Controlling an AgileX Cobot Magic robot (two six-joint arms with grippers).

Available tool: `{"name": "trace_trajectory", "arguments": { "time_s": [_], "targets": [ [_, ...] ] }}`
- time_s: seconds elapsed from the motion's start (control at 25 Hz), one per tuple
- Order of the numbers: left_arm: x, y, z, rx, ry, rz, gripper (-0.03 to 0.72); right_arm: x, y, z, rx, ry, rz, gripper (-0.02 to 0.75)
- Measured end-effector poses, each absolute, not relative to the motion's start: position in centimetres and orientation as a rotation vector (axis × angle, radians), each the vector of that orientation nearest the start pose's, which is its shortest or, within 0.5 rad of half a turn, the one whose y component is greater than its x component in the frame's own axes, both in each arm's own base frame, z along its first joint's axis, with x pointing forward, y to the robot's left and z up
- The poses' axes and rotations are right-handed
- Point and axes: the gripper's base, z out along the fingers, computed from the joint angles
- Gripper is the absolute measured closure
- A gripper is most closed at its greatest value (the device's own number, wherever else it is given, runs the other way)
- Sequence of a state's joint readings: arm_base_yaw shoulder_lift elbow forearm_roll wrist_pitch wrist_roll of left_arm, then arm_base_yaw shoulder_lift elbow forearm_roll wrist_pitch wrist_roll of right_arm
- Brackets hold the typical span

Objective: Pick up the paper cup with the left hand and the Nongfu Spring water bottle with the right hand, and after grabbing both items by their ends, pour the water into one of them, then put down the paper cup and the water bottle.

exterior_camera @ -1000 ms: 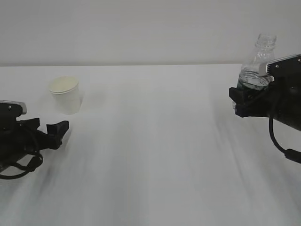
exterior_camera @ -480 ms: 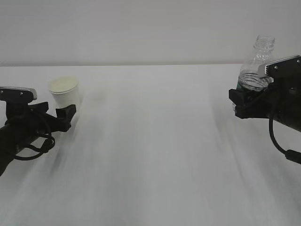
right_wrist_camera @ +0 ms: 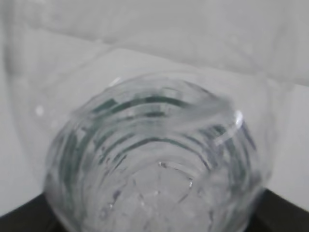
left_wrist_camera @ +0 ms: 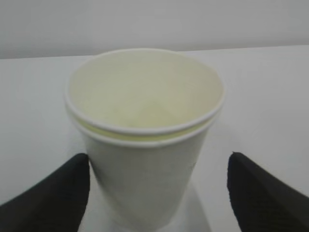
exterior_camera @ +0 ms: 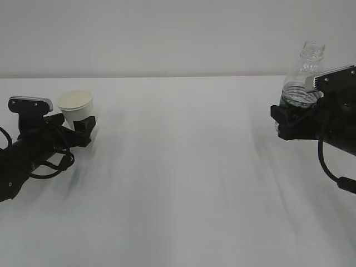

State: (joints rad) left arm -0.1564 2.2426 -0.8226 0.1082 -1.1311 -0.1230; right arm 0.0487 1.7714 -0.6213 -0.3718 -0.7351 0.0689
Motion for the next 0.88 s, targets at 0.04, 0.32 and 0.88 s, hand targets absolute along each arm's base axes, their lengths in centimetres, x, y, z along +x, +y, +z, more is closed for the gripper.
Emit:
{"name": "trace_trajectory", "arguments": {
  "time_s": [0.04,0.32,0.88],
  "targets": [
    [37.1,-6.7,6.2,0.142,1.775,-0.255,0.05,31.6,3.8,15.2,-0.412,1.88,0.128,0.269],
    [38.2,-6.9,5.9,0.146,1.783,-0.251,0.069,31.6,3.8,15.2,-0.412,1.88,0.128,0.269],
    [40.5,-7.2,4.6,0.146,1.791,-0.244,0.077,31.6,3.8,15.2,-0.412,1.88,0.128,0.269]
  ]
}}
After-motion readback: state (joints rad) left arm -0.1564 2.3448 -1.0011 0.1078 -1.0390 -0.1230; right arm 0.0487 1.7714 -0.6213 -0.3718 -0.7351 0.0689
